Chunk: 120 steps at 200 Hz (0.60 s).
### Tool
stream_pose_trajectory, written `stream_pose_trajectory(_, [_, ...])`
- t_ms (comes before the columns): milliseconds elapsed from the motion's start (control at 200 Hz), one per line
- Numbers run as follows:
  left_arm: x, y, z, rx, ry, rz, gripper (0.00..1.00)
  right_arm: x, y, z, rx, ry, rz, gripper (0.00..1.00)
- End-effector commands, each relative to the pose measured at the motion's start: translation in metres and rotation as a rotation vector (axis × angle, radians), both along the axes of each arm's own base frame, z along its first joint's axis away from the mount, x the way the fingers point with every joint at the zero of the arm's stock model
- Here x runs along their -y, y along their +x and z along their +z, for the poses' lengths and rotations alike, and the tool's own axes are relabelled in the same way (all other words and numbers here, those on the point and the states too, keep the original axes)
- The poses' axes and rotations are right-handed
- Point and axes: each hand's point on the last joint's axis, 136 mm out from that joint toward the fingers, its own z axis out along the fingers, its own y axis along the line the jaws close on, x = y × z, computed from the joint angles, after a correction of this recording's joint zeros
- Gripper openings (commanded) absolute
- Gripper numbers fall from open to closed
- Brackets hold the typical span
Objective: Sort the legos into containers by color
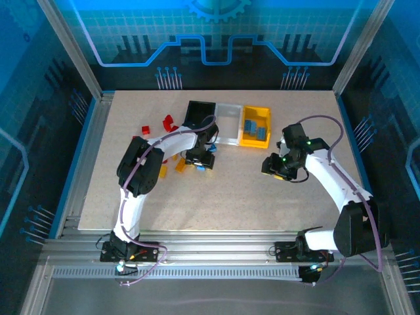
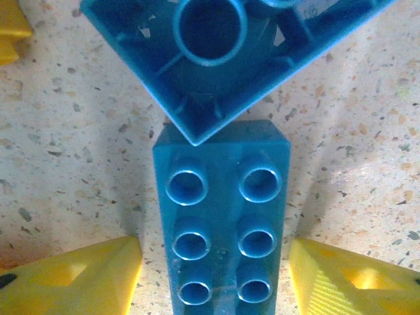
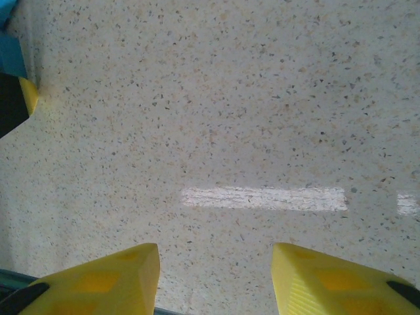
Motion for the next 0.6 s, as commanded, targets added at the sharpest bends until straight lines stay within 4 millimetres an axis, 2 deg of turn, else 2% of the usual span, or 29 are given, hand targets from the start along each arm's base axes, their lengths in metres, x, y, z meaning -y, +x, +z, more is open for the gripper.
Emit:
stream_pose_trajectory(0, [-0.004,-0.010,-0.012,-0.043,-0.010,0.004,0.58,-0.010,0.005,0.004,-0.005,0.010,0.015,0.50])
stream_pose_trajectory(250, [0.000,0.002,-0.010,-0.021,-0.025,-0.018,0.37,-0.022,0.013,0.009,-0.002,-0.010,0.056,0.49])
stream_pose_trajectory(475, [0.006,-0.007,0.001,-0.023,-0.093,0.006,0.32,-0.027,0.019,0.013,0.013,-0.007,0.061,0.49])
stream_pose_trajectory(595, [0.013,-0.017,0.018,-0.024,-0.162,0.030,0.31,-0.025,0.018,0.010,0.008,-0.015,0.062,0.50])
